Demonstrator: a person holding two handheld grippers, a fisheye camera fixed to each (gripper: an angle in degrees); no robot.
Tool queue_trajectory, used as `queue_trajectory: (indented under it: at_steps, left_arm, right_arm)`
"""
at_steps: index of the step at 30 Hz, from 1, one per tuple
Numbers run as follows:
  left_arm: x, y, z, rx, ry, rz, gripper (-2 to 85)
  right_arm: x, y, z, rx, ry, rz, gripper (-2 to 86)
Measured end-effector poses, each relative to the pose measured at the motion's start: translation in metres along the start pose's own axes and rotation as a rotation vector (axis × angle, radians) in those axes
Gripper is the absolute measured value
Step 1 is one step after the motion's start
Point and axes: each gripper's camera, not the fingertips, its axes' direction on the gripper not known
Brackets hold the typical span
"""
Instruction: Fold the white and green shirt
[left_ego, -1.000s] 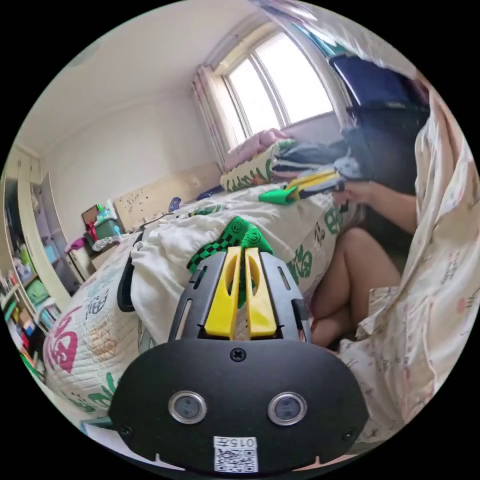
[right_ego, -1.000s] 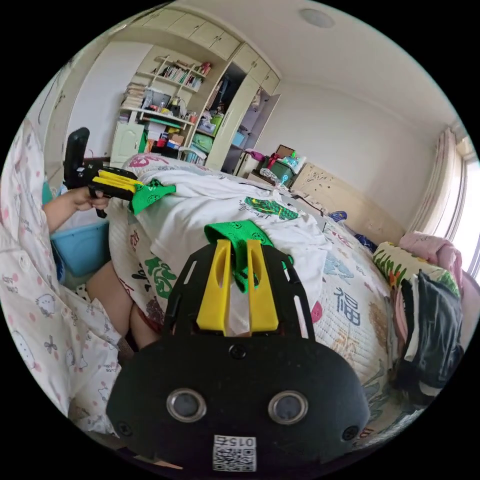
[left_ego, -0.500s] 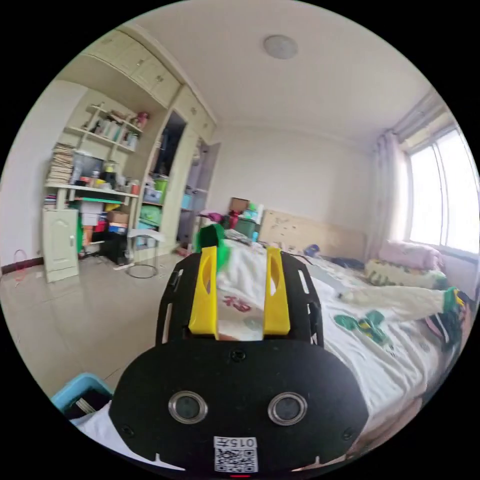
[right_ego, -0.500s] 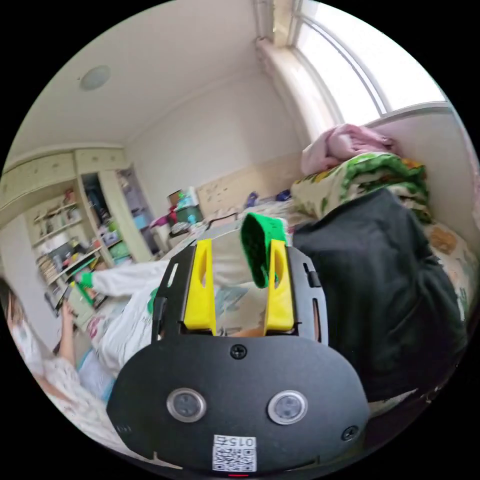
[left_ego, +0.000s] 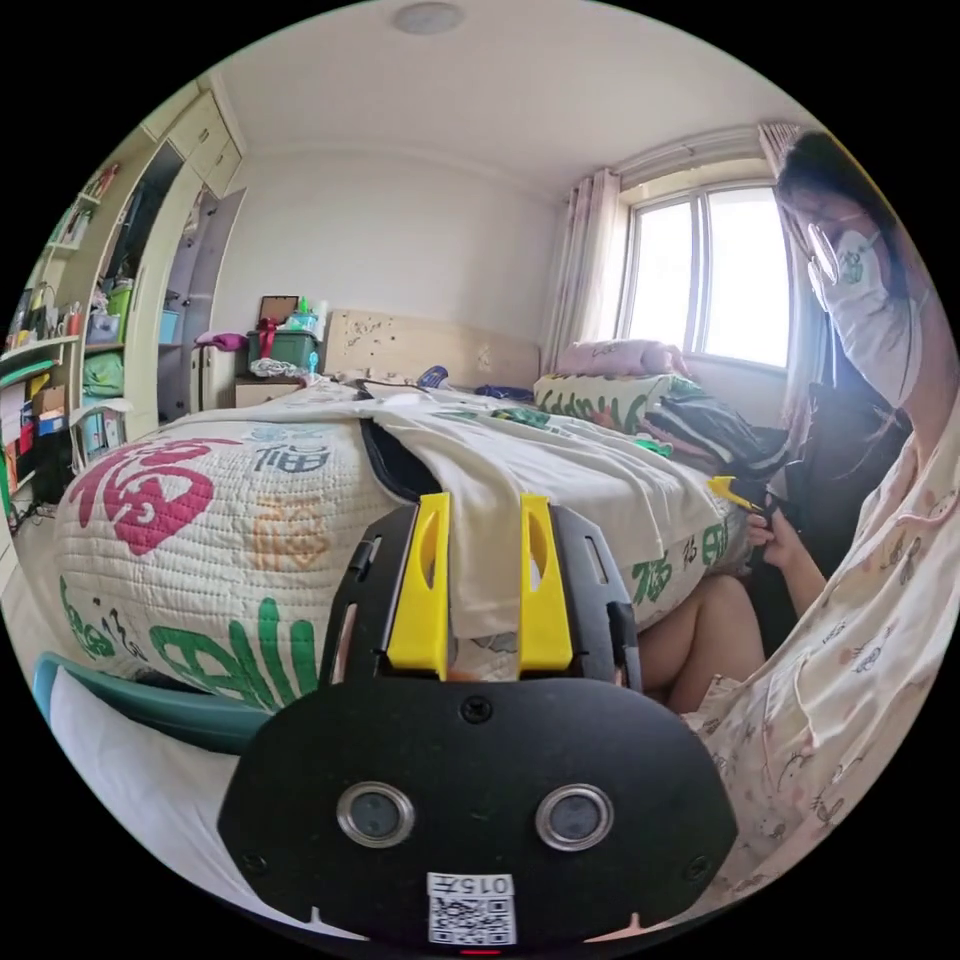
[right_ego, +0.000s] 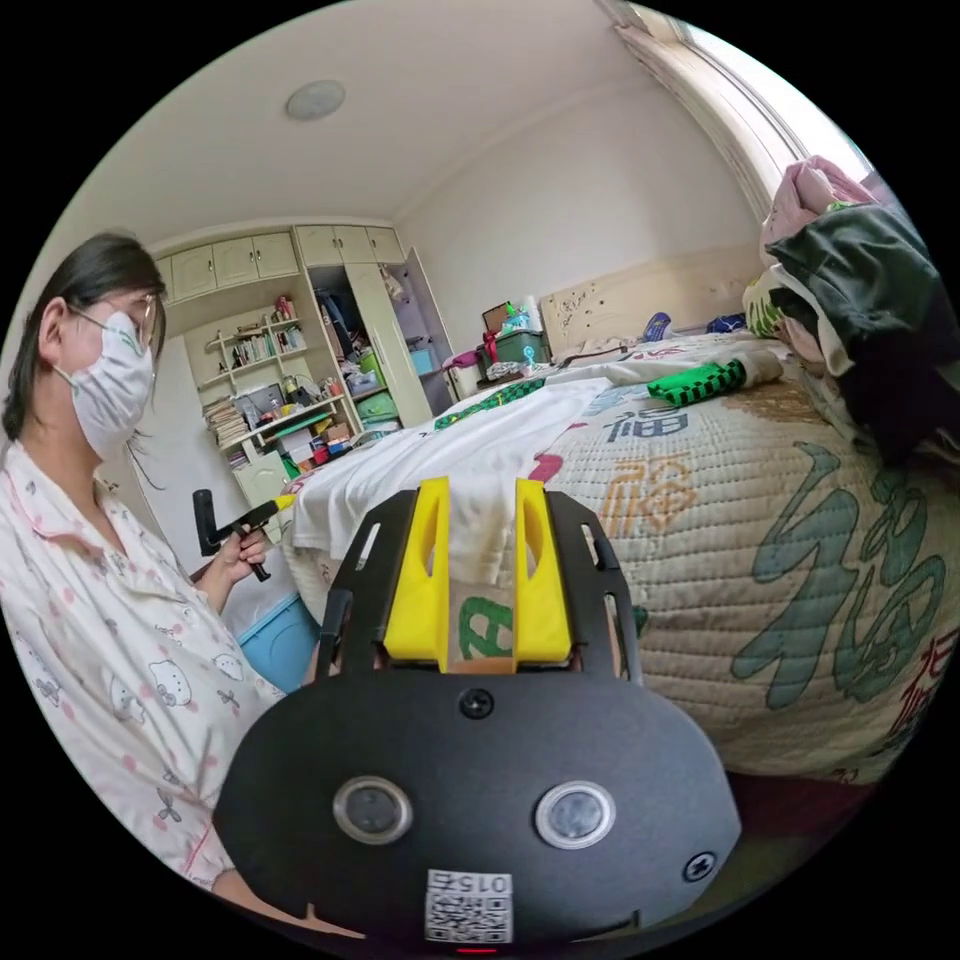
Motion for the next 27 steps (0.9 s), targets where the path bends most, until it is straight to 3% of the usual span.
queue_trajectory:
  at_steps: [6, 13, 19, 27]
  left_arm:
    - [0.025, 0.001, -0.007, -0.090, -0.131, -0.060, 13.6]
    - [0.041, -0.006, -0.010, -0.080, -0.096, -0.049, 8.8]
    - [0.057, -0.027, -0.010, -0.099, -0.038, 0.003, 0.8]
    - [0.067, -0.049, -0.037, -0.095, -0.085, -0.043, 0.1]
  right_arm:
    - [-0.057, 0.000, 0.022, -0.085, 0.105, -0.089, 11.8]
    - [-0.094, 0.006, 0.052, -0.110, 0.138, -0.105, 11.1]
    - [-0.114, 0.015, 0.083, -0.118, 0.277, -0.107, 2.4]
    - [-0.134, 0.021, 0.084, -0.119, 0.485, -0.121, -0.9]
